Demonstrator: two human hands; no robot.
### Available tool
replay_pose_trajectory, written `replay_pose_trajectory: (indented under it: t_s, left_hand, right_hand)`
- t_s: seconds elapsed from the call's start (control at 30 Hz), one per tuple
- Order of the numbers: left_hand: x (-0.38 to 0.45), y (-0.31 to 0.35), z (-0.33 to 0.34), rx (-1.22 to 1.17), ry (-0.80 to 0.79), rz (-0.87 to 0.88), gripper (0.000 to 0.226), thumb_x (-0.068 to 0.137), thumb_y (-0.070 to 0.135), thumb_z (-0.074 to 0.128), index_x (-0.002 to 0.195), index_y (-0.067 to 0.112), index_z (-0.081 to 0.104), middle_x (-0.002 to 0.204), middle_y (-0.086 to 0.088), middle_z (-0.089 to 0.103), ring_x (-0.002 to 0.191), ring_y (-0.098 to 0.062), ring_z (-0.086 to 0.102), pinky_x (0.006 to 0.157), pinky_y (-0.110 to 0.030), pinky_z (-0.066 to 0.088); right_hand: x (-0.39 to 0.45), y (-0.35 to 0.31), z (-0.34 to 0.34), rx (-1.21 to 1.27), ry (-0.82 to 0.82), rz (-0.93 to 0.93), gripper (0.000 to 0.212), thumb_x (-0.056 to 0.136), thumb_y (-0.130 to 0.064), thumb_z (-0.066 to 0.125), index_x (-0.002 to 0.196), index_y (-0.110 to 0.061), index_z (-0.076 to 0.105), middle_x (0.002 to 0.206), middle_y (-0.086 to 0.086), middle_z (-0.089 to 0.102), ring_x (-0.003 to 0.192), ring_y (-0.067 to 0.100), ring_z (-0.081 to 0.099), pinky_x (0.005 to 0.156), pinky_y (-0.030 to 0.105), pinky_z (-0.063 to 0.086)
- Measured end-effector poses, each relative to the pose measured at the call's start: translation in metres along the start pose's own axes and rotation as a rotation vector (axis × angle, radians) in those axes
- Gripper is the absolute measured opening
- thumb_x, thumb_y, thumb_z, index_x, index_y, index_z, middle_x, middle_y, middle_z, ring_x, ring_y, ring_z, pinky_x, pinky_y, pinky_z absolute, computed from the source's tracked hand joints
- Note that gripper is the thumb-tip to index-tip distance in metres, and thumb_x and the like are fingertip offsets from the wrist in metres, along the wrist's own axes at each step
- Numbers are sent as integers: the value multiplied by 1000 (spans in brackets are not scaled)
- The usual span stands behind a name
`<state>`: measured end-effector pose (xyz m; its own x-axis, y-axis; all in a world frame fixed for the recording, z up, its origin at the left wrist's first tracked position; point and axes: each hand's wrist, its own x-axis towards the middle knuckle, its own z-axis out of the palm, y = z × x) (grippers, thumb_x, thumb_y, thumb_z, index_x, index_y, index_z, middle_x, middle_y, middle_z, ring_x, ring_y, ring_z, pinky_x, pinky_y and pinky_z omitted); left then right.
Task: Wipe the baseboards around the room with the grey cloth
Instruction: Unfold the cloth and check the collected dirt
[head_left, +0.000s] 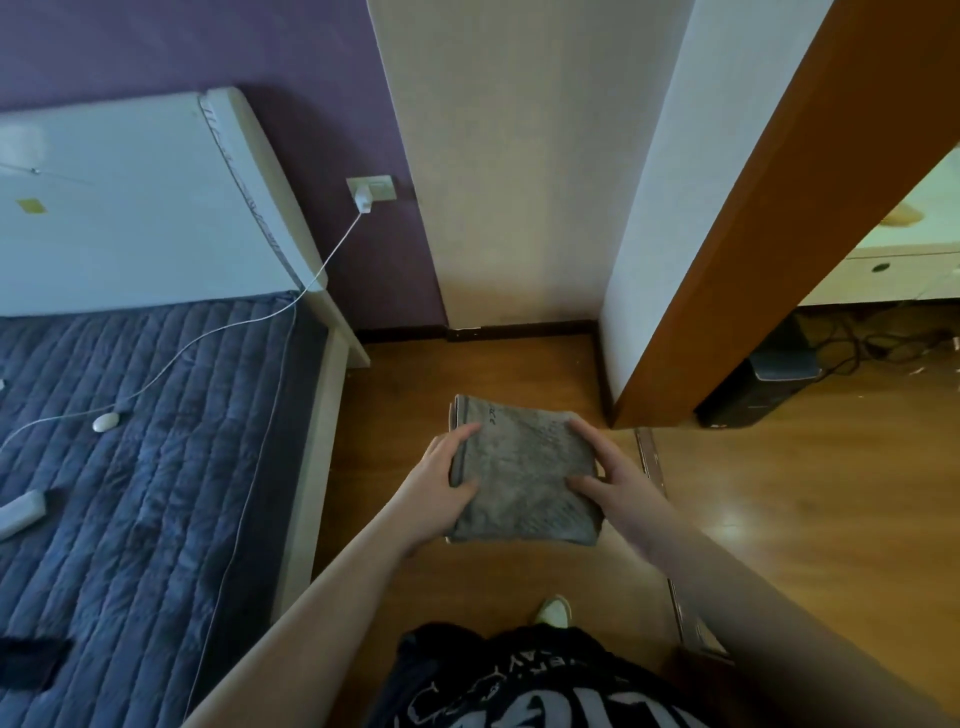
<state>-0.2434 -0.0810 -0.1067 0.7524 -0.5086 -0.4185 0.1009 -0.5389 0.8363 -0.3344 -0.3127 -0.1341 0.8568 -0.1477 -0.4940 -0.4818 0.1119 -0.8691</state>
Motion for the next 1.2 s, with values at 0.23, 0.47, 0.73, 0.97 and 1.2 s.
replay_pose_trajectory:
  t_s: [0.23,0.47,0.73,0.97,1.2]
  left_hand:
    - [59,28,-10,-13,-58,-3,76,94,16,65,150,44,23,140,14,28,120,-6,44,77,-13,53]
    - [117,36,-11,-144,20,-50,70,90,12,69,138,51,37,141,8,36,123,-16,50,90,-37,59]
    - [201,28,-39,-371,-10,-69,69,90,6,68,122,63,45,138,14,39,120,-15,53,83,-29,59]
    - [289,29,-85,-271,-87,-74,78,91,7,66,138,57,30,138,15,34,118,-12,52,79,-24,58]
    - [356,36,-99,-380,-143,-155,83,87,3,66,105,80,42,130,21,39,116,-17,55,77,-31,60]
  right_hand:
    - [48,-22,-35,120,-115,3,83,84,-7,74,137,-61,40,132,-20,39,112,18,60,75,29,59]
    - [99,-36,-51,124,-78,44,87,86,-6,72,140,-62,34,134,-17,40,115,21,61,86,40,59]
    - [190,-52,-56,163,57,153,99,79,-12,79,150,-50,20,143,-14,43,117,10,54,89,36,58]
    - [261,-97,-36,578,213,618,48,67,-4,83,108,7,61,94,22,74,80,30,75,54,30,58]
    - [313,-104,-26,53,326,508,11,99,-29,57,109,-29,57,111,5,63,97,24,66,70,38,61]
